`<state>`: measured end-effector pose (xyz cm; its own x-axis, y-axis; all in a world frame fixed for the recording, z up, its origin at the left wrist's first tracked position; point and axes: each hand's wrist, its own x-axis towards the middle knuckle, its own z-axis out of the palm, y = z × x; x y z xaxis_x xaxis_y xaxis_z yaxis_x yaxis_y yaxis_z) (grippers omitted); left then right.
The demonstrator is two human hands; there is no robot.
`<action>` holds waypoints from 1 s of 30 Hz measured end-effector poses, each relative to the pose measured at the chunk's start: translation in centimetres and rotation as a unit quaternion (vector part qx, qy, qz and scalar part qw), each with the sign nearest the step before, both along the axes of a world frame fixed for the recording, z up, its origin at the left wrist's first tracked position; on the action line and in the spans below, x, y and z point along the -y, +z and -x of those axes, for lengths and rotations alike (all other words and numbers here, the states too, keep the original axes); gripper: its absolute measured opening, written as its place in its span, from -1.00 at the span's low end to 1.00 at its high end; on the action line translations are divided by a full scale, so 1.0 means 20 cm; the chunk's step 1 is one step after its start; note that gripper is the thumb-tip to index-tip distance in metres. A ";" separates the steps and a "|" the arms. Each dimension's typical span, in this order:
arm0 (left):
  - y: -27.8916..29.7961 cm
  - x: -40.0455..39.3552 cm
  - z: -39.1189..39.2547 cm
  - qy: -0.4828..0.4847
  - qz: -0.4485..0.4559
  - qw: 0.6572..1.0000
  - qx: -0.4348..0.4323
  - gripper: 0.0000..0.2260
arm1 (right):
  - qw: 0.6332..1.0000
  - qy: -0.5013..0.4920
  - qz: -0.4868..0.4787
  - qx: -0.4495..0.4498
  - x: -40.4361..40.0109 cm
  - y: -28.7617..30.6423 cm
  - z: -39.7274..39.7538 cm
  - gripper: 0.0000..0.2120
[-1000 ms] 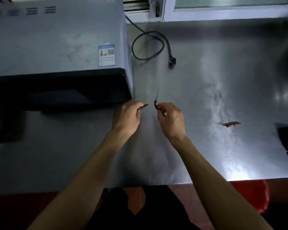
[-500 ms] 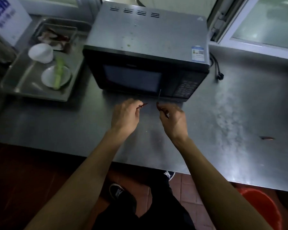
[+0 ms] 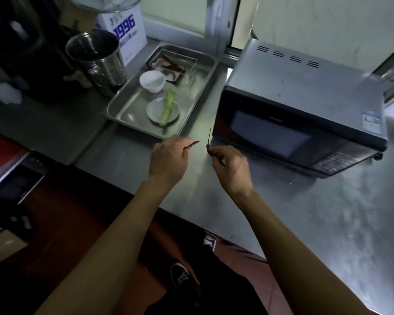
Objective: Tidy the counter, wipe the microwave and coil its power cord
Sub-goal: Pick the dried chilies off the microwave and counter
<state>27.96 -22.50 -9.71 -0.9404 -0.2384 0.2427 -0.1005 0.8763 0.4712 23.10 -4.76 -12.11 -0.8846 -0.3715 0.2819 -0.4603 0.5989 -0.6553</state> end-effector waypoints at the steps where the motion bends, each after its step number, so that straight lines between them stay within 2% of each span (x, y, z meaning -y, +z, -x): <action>1: 0.01 0.04 0.02 0.006 -0.002 1.000 -0.002 -0.78 | 1.000 0.004 0.005 0.002 0.05 0.00 0.03 -0.84; 11: 0.01 0.45 0.40 0.064 0.018 0.997 0.028 -0.80 | 0.998 0.037 0.060 0.000 0.49 -0.02 0.44 -0.86; 16: 0.00 0.60 0.56 0.065 0.003 0.997 0.032 -0.78 | 0.998 0.033 0.044 0.001 0.64 -0.02 0.63 -0.86; 24: -0.04 0.84 0.93 0.038 -0.004 0.998 0.045 -0.82 | 1.000 0.003 0.021 0.005 0.88 -0.11 0.94 -0.83; 30: -0.16 1.09 1.26 -0.013 -0.059 0.997 0.043 -0.78 | 0.999 -0.049 0.001 0.017 1.09 -0.19 1.20 -0.83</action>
